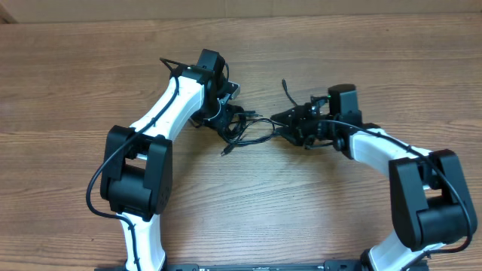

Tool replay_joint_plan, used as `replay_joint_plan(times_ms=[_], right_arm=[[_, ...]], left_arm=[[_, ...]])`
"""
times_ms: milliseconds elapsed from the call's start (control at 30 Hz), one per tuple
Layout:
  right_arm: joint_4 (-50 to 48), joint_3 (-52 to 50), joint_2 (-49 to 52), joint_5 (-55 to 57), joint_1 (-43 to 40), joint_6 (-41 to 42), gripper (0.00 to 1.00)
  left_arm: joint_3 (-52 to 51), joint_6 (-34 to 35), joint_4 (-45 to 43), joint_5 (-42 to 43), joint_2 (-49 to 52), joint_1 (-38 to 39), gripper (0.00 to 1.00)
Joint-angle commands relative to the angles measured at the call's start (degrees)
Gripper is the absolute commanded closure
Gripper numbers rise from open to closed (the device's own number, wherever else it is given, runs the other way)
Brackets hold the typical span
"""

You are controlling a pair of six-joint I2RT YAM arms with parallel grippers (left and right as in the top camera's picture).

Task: Untangle cables

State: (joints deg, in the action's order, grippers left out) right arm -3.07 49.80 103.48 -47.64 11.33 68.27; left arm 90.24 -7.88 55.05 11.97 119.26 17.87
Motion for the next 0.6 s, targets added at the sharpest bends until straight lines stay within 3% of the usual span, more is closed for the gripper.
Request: replay_joint_plan(times_ms=[0,333,567], right_arm=[[-2.4,0.1,0.1,5.1,2.0,8.3,0.59],[-4.2,0.1,0.1,11.1,4.7,8.4,0.53],[-4.2,0.1,0.1,14.4,4.7,8.4,0.53]], left_arm=[[-0.2,-7.3,0.6,7.2,-0.9,-0.2,0.96],[-0.2,-8.4,0.6,9.7,-0.9,-0.3,0.95],[-0.2,-8.4,0.6,9.7,-0.9,-0.3,0.84]])
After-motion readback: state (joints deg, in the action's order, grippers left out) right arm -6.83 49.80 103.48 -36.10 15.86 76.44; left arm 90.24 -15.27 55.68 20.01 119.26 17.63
